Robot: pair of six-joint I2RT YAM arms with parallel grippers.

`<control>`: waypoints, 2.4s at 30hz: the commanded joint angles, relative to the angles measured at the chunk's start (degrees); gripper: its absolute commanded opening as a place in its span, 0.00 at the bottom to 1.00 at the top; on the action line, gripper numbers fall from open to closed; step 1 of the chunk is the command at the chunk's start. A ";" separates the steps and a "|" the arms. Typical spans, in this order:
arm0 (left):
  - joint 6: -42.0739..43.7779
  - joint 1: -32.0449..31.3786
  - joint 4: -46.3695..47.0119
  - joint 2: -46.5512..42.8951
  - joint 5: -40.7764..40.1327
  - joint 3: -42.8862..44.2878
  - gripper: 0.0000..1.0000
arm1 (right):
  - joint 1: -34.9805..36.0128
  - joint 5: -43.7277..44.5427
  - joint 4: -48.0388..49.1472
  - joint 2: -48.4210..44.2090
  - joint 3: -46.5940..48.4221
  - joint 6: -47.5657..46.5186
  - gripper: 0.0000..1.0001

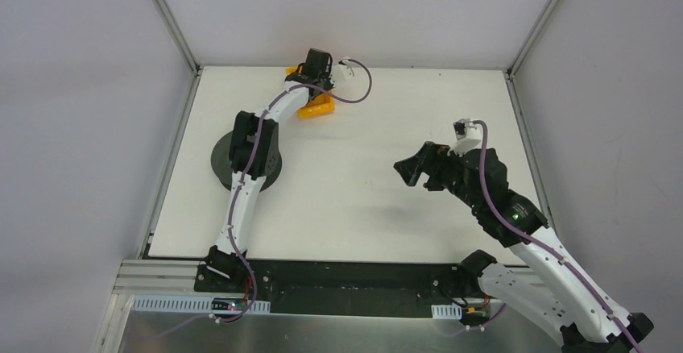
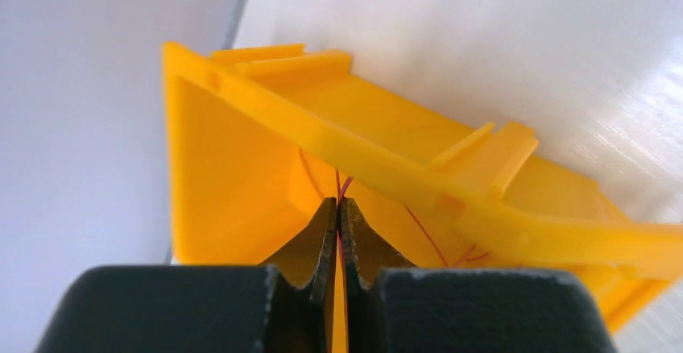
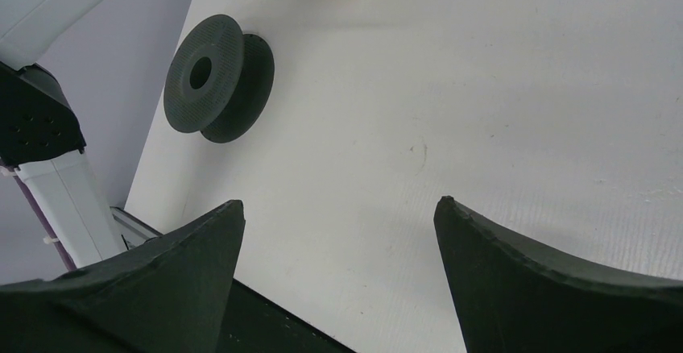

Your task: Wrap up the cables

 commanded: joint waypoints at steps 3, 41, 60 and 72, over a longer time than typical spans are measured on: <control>-4.29 -1.94 4.72 -12.34 -2.88 -2.79 0.00 | -0.15 1.97 1.14 -1.29 -0.06 2.03 0.91; -64.42 -10.70 -2.08 -54.13 30.59 -42.79 0.00 | -0.16 10.04 -13.65 -9.94 -3.21 15.41 0.93; -62.48 -10.87 -6.06 -65.05 21.78 -57.72 0.39 | -0.12 5.97 3.65 -0.07 -10.47 14.14 0.83; -68.01 -10.87 -6.43 -73.68 8.42 -65.77 0.40 | 1.64 -8.48 29.24 28.36 -9.05 3.77 0.58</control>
